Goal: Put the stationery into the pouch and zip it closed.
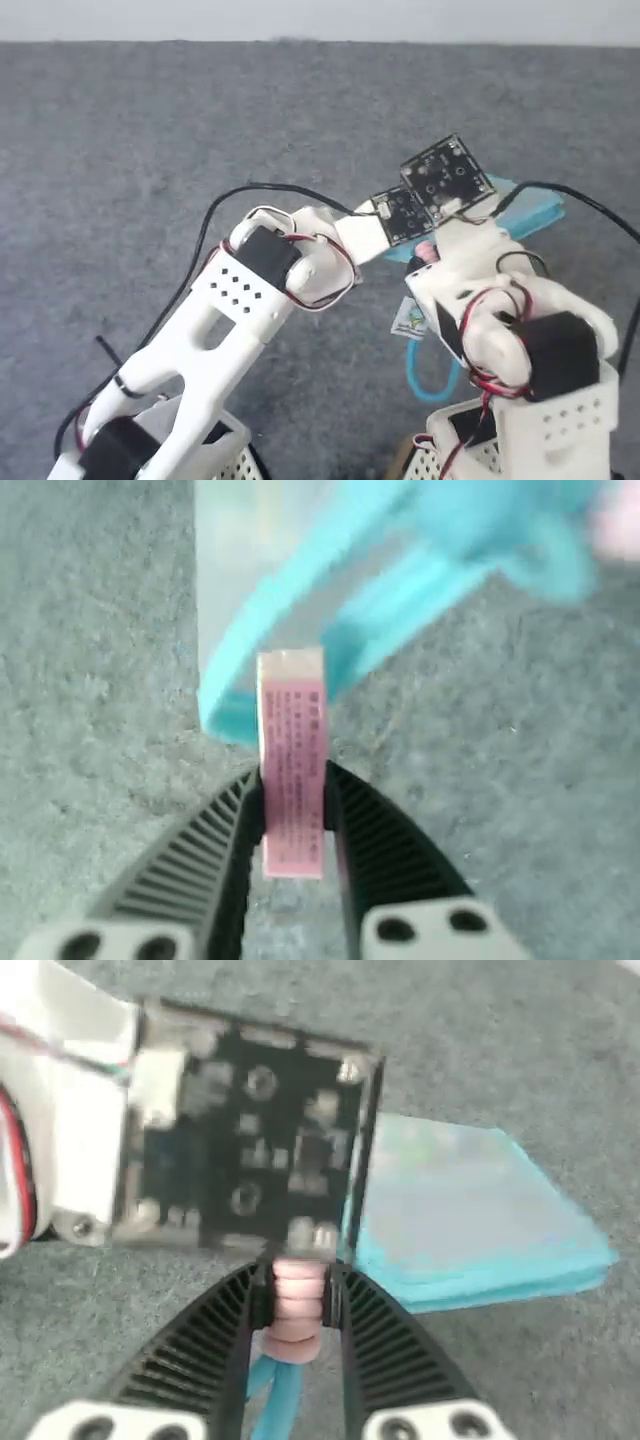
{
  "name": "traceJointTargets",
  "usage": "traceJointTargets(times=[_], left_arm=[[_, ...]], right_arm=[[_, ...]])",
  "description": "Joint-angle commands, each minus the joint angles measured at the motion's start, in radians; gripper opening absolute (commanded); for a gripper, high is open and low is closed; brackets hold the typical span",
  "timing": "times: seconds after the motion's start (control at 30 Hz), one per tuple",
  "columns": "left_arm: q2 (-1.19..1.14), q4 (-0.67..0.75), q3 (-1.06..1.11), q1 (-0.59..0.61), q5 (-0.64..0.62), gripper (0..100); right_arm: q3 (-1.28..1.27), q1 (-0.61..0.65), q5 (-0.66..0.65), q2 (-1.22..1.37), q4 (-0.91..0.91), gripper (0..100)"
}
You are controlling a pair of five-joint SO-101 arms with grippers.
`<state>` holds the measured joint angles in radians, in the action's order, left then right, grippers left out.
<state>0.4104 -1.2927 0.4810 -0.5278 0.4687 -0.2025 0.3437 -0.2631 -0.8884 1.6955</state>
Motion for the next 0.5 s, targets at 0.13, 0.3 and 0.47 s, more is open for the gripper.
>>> traceJointTargets(times=[0.13,0.3,0.47], left_arm=[[0.044,0.023,-0.044,-0.005,-0.057,2],[0.044,0.086,-0.045,-0.003,-0.155,8],[0.044,0.132,-0.045,-0.003,-0.215,14]], right_arm=[[0.003,0.001,0.009,-0.039,-0.004,0.7],[0.008,0.004,0.011,-0.041,-0.004,0.7],[0.005,0.005,0.011,-0.041,-0.008,0.7]])
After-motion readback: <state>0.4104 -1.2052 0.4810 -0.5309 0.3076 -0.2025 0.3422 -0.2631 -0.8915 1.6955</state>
